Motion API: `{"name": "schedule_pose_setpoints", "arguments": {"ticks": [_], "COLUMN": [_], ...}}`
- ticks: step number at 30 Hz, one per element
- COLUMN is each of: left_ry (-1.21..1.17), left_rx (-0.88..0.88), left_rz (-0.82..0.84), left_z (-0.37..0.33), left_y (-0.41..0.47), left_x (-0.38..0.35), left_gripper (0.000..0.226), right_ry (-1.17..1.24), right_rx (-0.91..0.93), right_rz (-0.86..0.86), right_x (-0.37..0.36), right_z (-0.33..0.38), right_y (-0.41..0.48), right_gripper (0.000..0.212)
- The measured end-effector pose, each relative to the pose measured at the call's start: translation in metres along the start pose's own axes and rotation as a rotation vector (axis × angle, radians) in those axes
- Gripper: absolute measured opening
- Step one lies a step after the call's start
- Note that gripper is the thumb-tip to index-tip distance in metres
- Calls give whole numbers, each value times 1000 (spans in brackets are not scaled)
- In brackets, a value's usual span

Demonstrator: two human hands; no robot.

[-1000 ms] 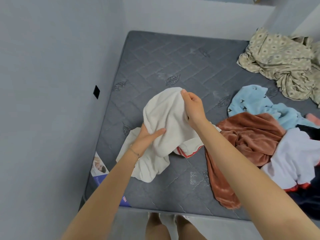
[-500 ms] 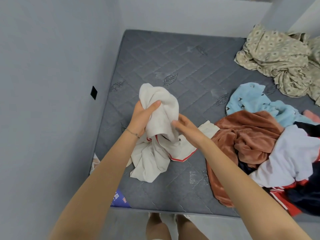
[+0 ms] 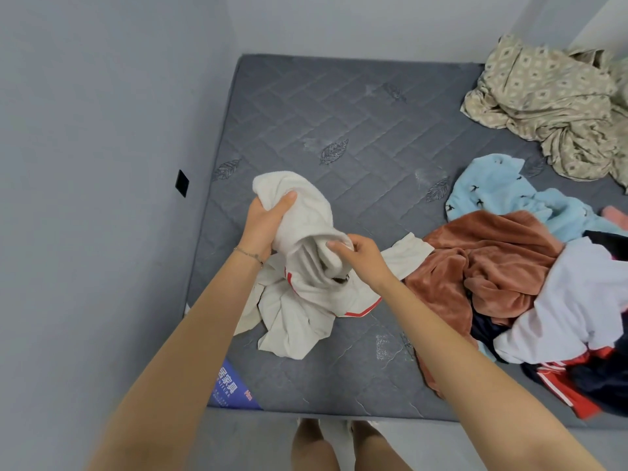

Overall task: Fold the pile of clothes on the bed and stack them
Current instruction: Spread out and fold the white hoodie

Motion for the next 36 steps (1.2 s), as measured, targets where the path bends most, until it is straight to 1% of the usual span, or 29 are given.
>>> {"name": "schedule_pose_setpoints", "arguments": {"ticks": [2,3,5,6,9,12,14,15,16,18,19,21,22,23,24,25,27,28,31,33,36], "left_ry": [31,52,88,107,163,205,219,223,222,252,264,302,336,355,358,359,374,372,334,268,214], "left_rx": [18,39,107,134,195,245,284,303,330,395,438,525,570,616,646,643,589,560,478,426,301], "left_rz": [11,26,71,89,92,111,122,129,124,92,76,98,145,198,233,239,201,174,103,48,-21], "left_z": [7,12,26,33,58,87,104,112,120,134,141,153,161,168,173,176,183,183,186,185,175], "left_y": [8,11,11,9,0,-5,-7,-7,-8,-10,-12,-16,-20,-22,-23,-22,-10,-6,5,9,8], "left_x": [6,7,7,7,7,9,10,9,10,10,9,5,2,-3,-6,-8,-13,-17,-25,-24,-21], "left_gripper": [32,34,45,46,38,48,42,40,47,68,64,36,32,33,33,31,27,24,15,11,11], "right_ry": [31,55,96,109,115,127,145,152,157,176,189,218,232,246,257,266,291,309,341,341,328], "right_rx": [-6,-11,-22,-21,-16,-24,-26,-35,-47,-71,-83,-97,-107,-117,-129,-137,-148,-146,-136,-127,-83], "right_rz": [-14,-37,-99,-128,-178,-203,-215,-220,-228,-241,-241,-237,-235,-228,-217,-207,-193,-189,-196,-208,-201], "right_x": [3,5,6,6,2,-2,-2,-1,1,4,6,7,7,7,6,5,3,3,7,13,23], "right_z": [5,6,9,11,16,14,8,6,3,-1,-4,-11,-13,-17,-19,-20,-22,-22,-26,-27,-25], "right_y": [3,4,7,8,11,15,17,19,20,23,25,27,27,28,28,27,25,25,24,24,22], "right_gripper": [56,54,44,41,46,41,39,41,47,59,61,65,67,69,66,58,33,28,20,14,23]}}
Point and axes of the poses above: each hand's wrist, its own y-axis towards the middle knuckle, its own x-axis out of the back of the hand, z = x × y, the point moved 3 cm from there along y, towards the middle knuckle, and after that the axes turned 7 degrees about x, right-handed, at the moved point
